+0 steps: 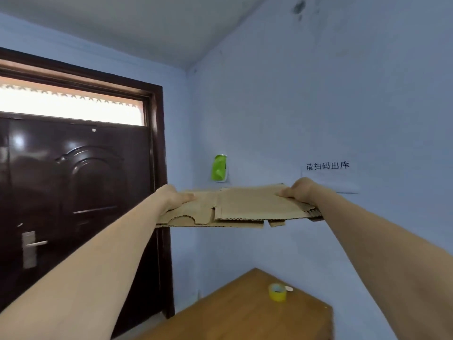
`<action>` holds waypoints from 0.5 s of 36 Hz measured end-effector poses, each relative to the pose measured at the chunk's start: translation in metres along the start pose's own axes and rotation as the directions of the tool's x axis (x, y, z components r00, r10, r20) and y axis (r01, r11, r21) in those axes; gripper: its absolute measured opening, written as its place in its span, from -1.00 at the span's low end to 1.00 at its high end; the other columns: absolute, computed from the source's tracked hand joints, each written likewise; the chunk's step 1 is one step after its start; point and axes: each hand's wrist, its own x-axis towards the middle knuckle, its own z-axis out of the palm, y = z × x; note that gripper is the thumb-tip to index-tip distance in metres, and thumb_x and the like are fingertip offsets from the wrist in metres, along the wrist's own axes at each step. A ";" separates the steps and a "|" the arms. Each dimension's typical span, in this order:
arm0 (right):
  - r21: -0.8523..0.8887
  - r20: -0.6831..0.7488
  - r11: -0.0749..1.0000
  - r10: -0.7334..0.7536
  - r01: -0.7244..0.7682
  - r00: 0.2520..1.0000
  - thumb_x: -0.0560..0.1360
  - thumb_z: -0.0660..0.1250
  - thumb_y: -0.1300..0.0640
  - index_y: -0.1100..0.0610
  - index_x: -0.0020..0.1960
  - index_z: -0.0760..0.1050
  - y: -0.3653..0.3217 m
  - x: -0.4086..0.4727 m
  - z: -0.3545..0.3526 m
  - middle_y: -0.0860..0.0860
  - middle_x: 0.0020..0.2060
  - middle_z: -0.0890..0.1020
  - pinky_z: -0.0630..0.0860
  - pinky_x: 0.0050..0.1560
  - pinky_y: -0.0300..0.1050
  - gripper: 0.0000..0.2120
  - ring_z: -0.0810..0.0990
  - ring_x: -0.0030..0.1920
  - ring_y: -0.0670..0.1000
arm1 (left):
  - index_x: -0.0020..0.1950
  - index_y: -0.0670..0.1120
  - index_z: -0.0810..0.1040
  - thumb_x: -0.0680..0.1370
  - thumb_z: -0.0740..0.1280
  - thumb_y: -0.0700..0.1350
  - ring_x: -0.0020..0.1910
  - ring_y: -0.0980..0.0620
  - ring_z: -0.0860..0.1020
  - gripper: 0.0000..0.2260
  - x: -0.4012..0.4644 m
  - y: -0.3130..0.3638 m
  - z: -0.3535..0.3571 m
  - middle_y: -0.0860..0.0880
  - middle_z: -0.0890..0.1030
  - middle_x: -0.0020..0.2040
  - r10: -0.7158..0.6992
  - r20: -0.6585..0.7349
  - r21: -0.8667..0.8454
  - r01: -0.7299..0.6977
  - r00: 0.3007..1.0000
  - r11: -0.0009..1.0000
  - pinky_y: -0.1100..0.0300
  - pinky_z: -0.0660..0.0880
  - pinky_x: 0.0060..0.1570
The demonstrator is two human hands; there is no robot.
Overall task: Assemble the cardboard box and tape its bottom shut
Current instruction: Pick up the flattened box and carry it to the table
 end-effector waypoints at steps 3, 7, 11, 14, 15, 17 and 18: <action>-0.043 -0.048 0.999 0.027 -0.029 0.998 0.40 0.41 -0.18 0.20 -0.26 0.38 0.025 0.025 -0.009 0.07 -0.34 0.48 0.29 -0.40 -0.15 -0.54 0.44 -0.36 0.01 | 0.39 -0.26 0.31 0.44 0.38 0.23 0.20 -0.16 0.46 -0.26 0.029 0.021 0.035 -0.19 0.46 0.29 0.053 0.039 -0.025 -0.052 0.998 0.998 0.07 0.42 0.11; -0.065 -0.117 0.995 0.061 -0.069 0.991 0.41 0.40 -0.17 0.25 -0.11 0.44 0.054 0.056 -0.019 0.10 -0.25 0.51 0.34 -0.27 -0.13 -0.54 0.48 -0.24 0.06 | 0.33 -0.25 0.36 0.46 0.35 0.23 0.06 -0.13 0.47 -0.33 0.071 0.048 0.078 -0.19 0.48 0.25 0.122 0.061 -0.004 -0.122 0.991 0.993 0.12 0.35 -0.05; -0.093 -0.203 0.987 0.108 -0.129 0.973 0.44 0.38 -0.15 0.31 0.11 0.47 0.076 0.089 -0.033 0.16 -0.05 0.57 0.39 -0.14 -0.13 -0.47 0.54 -0.05 0.14 | 0.34 -0.22 0.38 0.46 0.35 0.22 0.17 -0.14 0.48 -0.36 0.119 0.078 0.122 -0.18 0.47 0.29 0.206 0.093 -0.030 -0.204 0.974 0.978 0.15 0.34 -0.01; -0.078 -0.275 0.984 0.130 -0.157 0.953 0.46 0.36 -0.11 0.29 0.20 0.44 0.089 0.116 -0.045 0.18 0.11 0.56 0.40 -0.05 -0.11 -0.48 0.54 0.08 0.16 | 0.37 -0.21 0.39 0.48 0.32 0.23 0.25 -0.15 0.45 -0.36 0.154 0.105 0.153 -0.18 0.46 0.33 0.254 0.144 -0.057 -0.248 0.956 0.967 0.13 0.37 0.09; -0.084 -0.291 0.982 0.137 -0.168 0.947 0.48 0.34 -0.10 0.27 0.23 0.42 0.094 0.123 -0.049 0.18 0.14 0.54 0.40 -0.05 -0.09 -0.49 0.52 0.08 0.15 | 0.37 -0.22 0.37 0.48 0.31 0.23 0.26 -0.15 0.45 -0.35 0.162 0.114 0.162 -0.18 0.45 0.33 0.265 0.155 -0.054 -0.259 0.952 0.964 0.12 0.36 0.07; -0.104 -0.325 0.974 0.159 -0.202 0.932 0.50 0.30 -0.07 0.25 0.26 0.39 0.105 0.140 -0.056 0.18 0.17 0.51 0.38 -0.07 -0.08 -0.52 0.47 0.01 0.13 | 0.39 -0.23 0.32 0.50 0.29 0.22 0.28 -0.15 0.43 -0.34 0.178 0.135 0.183 -0.19 0.42 0.36 0.294 0.159 -0.055 -0.289 0.943 0.956 0.12 0.35 0.06; -0.109 -0.343 0.969 0.174 -0.223 0.923 0.52 0.27 -0.05 0.24 0.26 0.38 0.112 0.148 -0.059 0.18 0.18 0.50 0.37 -0.08 -0.08 -0.55 0.45 0.00 0.13 | 0.40 -0.24 0.29 0.51 0.29 0.20 0.30 -0.15 0.41 -0.34 0.185 0.146 0.195 -0.19 0.40 0.38 0.311 0.162 -0.063 -0.305 0.936 0.950 0.13 0.34 0.07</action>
